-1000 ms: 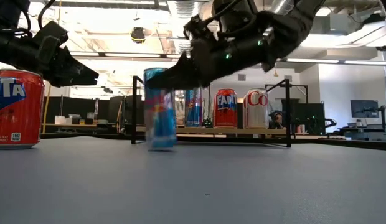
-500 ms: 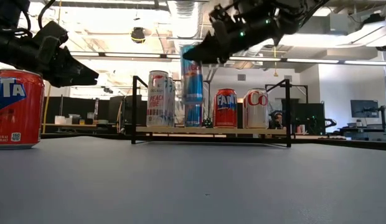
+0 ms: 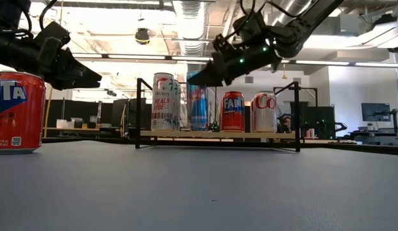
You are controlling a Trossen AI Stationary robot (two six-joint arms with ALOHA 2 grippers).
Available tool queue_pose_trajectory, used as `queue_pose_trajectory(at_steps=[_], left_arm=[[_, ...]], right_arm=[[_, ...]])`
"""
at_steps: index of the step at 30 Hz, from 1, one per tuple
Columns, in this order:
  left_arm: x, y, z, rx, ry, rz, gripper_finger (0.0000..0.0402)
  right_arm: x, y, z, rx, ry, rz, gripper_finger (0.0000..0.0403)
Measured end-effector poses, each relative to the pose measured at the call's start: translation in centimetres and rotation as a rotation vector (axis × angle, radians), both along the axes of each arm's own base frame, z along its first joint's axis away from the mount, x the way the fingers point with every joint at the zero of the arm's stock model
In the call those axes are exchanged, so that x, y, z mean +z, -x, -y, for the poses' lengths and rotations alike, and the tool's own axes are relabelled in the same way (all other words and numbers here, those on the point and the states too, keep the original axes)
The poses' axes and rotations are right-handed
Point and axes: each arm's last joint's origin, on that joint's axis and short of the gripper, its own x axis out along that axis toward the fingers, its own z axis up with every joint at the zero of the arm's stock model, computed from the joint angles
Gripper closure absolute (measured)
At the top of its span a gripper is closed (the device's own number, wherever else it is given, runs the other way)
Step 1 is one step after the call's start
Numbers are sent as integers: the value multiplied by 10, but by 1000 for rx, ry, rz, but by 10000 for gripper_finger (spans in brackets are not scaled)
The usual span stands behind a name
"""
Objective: Place canned beverage on shelf
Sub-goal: Put the blue soda can on the shelf aligned with the other blue soda cans
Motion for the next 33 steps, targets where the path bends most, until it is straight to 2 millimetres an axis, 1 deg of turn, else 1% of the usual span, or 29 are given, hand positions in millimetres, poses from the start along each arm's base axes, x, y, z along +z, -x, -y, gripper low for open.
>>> queue_pose_trajectory(at_steps=[5, 10, 17, 33], left_arm=[[0, 0, 0, 0, 0, 0, 101], [0, 0, 0, 0, 0, -1, 101], [0, 0, 0, 0, 0, 0, 101], [0, 0, 0, 1, 0, -1, 101]], right_arm=[[-5, -2, 0, -27, -18, -6, 204], [-3, -3, -3, -106, 4, -4, 205], [-7, 0, -2, -186, -24, 10, 204], [-9, 1, -1, -191, -13, 8, 200]])
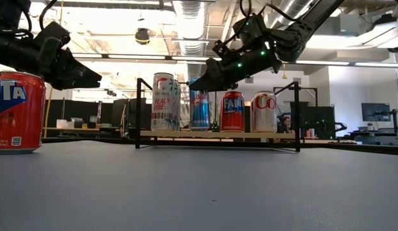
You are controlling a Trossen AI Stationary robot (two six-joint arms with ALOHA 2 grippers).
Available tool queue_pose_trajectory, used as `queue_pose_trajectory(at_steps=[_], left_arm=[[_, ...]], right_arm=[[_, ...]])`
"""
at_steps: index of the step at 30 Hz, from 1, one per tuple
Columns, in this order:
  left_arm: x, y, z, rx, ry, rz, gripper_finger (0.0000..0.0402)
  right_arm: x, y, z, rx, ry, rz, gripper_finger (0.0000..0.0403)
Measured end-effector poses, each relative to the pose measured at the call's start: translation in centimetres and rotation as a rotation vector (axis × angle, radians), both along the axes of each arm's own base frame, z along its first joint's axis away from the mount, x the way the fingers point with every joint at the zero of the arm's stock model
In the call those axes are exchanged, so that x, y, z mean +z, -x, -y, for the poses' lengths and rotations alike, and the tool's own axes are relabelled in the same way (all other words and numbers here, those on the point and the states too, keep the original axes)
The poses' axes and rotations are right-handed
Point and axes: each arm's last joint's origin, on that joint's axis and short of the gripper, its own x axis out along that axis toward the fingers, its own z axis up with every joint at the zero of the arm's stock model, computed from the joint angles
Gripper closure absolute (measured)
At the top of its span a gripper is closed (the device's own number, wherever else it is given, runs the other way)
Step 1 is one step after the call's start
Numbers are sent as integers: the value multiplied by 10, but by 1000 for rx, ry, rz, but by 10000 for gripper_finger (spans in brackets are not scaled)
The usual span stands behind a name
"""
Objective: Place canned beverage on shelf
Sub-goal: Put the blue soda can on the shelf aligned with the other blue soda cans
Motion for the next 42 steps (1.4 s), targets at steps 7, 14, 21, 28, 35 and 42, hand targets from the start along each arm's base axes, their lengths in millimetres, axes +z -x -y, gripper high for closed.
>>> queue_pose_trajectory(at_steps=[7, 14, 21, 28, 35, 42], left_arm=[[0, 0, 0, 0, 0, 0, 101], [0, 0, 0, 1, 0, 0, 101], [0, 0, 0, 1, 0, 0, 101], [0, 0, 0, 1, 0, -1, 101], [0, 0, 0, 1, 0, -1, 101], [0, 0, 0, 1, 0, -1, 101]], right_arm=[[2, 1, 5, -21, -10, 22, 200], [2, 2, 6, -26, -14, 25, 200], [-8, -3, 10, -28, -13, 35, 200], [-8, -3, 9, -26, -10, 25, 200], [-12, -2, 8, -19, 1, -26, 198], [-13, -3, 5, -7, 9, -40, 171]])
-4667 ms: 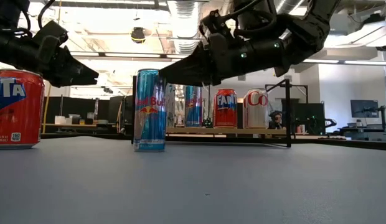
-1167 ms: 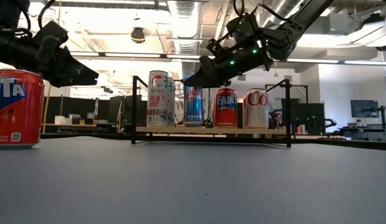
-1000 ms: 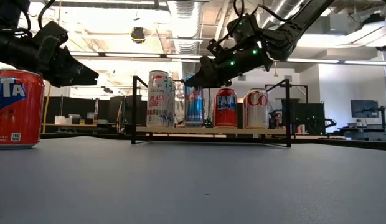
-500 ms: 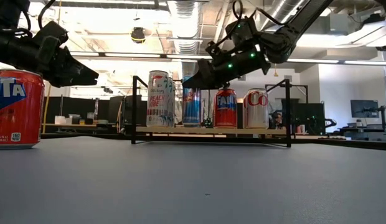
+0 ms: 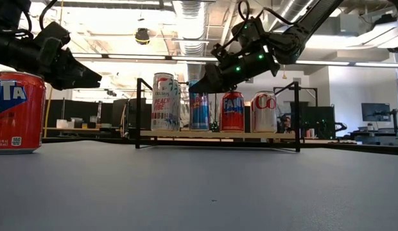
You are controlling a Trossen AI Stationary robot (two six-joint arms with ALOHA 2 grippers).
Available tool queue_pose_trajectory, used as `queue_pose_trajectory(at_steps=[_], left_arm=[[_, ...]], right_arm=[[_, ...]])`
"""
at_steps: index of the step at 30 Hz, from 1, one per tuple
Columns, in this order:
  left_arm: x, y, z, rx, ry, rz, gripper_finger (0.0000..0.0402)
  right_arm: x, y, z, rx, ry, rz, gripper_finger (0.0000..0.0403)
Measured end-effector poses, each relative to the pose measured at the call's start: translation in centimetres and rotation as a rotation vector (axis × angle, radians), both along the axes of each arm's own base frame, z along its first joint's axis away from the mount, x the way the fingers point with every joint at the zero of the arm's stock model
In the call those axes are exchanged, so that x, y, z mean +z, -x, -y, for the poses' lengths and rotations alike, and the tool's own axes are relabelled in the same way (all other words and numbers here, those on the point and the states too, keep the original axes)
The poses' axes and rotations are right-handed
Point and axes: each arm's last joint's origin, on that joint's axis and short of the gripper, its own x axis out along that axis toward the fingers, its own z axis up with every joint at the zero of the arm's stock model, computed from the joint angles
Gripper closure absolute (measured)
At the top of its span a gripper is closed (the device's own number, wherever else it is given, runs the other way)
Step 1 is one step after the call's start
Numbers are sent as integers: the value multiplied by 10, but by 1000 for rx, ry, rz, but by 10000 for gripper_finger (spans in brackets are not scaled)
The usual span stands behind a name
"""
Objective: Place canned beverage on shelf
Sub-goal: Put the blue soda can on the shelf aligned with the other blue soda cans
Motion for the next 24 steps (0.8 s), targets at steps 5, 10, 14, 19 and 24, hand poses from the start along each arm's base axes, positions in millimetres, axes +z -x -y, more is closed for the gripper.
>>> queue_pose_trajectory(at_steps=[5, 10, 14, 19, 24], left_arm=[[0, 0, 0, 0, 0, 0, 101], [0, 0, 0, 0, 0, 0, 101], [0, 0, 0, 0, 0, 0, 101], [0, 0, 0, 0, 0, 0, 101], [0, 0, 0, 0, 0, 0, 101]], right_arm=[[0, 0, -1, 1, -8, 2, 152], [-1, -2, -6, 13, -11, 3, 148], [-1, -3, -8, 26, -14, 4, 147], [-2, -3, -8, 24, -14, 1, 147], [-3, -2, -6, -6, -24, 1, 147]])
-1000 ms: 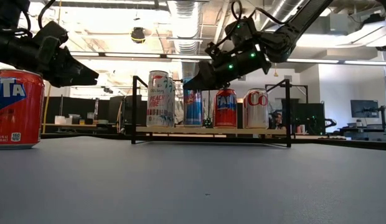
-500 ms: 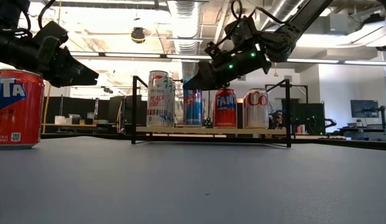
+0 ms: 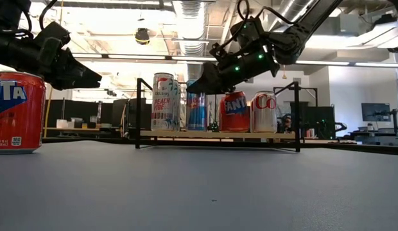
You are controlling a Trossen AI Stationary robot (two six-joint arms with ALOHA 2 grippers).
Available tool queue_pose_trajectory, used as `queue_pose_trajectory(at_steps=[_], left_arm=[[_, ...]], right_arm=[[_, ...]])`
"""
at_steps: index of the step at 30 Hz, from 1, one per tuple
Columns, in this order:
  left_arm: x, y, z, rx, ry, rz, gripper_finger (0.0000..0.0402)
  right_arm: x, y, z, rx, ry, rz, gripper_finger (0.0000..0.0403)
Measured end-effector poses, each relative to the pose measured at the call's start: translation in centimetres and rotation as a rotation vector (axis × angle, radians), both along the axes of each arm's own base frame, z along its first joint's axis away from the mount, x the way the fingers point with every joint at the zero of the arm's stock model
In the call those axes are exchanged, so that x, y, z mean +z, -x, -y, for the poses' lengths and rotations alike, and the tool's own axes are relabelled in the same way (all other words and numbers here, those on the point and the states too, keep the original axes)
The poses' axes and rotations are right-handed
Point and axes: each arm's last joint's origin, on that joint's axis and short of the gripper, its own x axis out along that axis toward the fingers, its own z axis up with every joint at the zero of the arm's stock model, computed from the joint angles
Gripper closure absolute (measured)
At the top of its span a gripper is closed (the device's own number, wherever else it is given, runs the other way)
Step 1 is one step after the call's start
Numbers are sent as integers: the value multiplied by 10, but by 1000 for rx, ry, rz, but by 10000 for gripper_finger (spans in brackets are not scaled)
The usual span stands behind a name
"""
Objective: Place canned beverage on shelf
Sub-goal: Put the blue soda can on the shelf aligned with the other blue soda cans
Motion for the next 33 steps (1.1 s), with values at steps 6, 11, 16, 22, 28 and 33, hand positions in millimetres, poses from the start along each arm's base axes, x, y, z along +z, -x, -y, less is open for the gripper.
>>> queue_pose_trajectory(at_steps=[6, 11, 16, 22, 28, 33], left_arm=[[0, 0, 0, 0, 0, 0, 101], [0, 0, 0, 0, 0, 0, 101], [0, 0, 0, 0, 0, 0, 101], [0, 0, 0, 0, 0, 0, 101], [0, 0, 0, 0, 0, 0, 101], [0, 0, 0, 0, 0, 0, 101]], right_arm=[[0, 0, 0, -8, 15, -6, 147], [0, 0, 0, -5, 23, -8, 147], [0, 0, 0, -1, 34, -12, 147], [1, 0, 0, 0, 36, -11, 147], [1, 0, 0, 2, 44, -14, 147], [1, 0, 0, 4, 47, -16, 147]])
